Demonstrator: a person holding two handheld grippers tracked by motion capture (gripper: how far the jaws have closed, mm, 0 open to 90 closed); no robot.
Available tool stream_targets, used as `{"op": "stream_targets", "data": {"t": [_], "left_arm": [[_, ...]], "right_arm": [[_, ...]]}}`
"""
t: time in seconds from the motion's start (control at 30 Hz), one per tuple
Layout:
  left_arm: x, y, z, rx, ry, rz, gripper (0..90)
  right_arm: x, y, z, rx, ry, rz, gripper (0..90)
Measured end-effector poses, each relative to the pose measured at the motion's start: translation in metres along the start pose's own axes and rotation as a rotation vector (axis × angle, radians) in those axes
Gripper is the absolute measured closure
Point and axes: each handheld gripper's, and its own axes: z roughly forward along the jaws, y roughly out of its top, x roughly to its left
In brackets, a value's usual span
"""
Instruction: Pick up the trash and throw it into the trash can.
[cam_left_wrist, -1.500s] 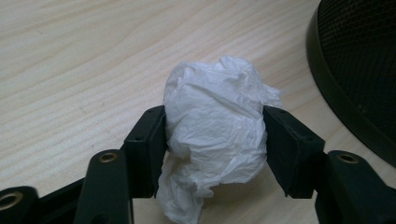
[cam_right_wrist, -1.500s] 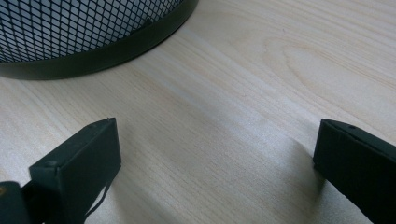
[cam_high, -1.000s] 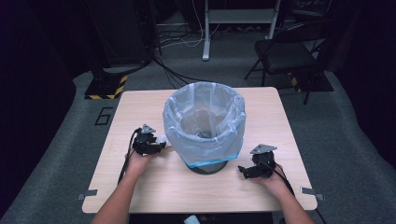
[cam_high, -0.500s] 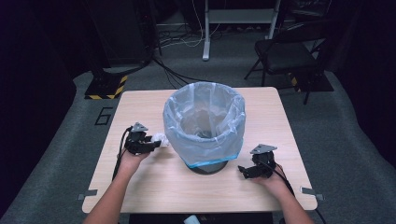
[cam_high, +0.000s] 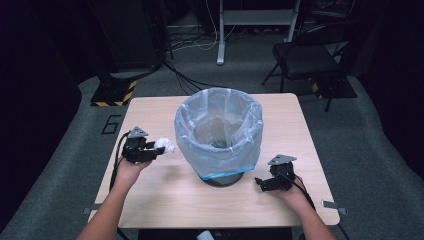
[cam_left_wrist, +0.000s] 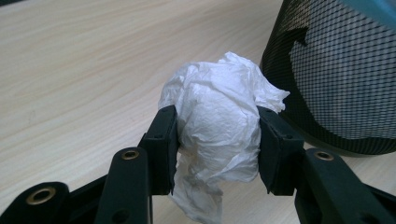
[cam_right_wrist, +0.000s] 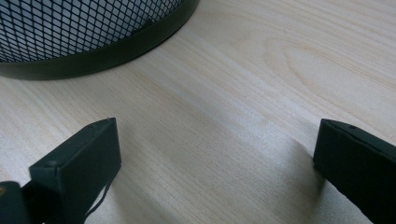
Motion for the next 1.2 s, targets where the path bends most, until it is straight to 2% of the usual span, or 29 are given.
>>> {"op": "stream_targets", "data": {"t": [0.37, 0.9, 1.2], "left_arm": [[-0.006, 0.021, -0.032, -0.038, -0.020, 0.016, 54.0], [-0.020, 0.047, -0.064, -0.047, -0.025, 0.071, 54.2], [-0.023, 0.056, -0.077, -0.059, -0.040, 0.085, 54.5]], "right_arm": [[0.000, 0.000, 0.000, 0.000, -0.001, 0.002, 0.1], [0.001, 0.000, 0.000, 0.000, -0.002, 0.004, 0.2], [0.001, 0.000, 0.000, 0.000, -0.002, 0.002, 0.2]]}}
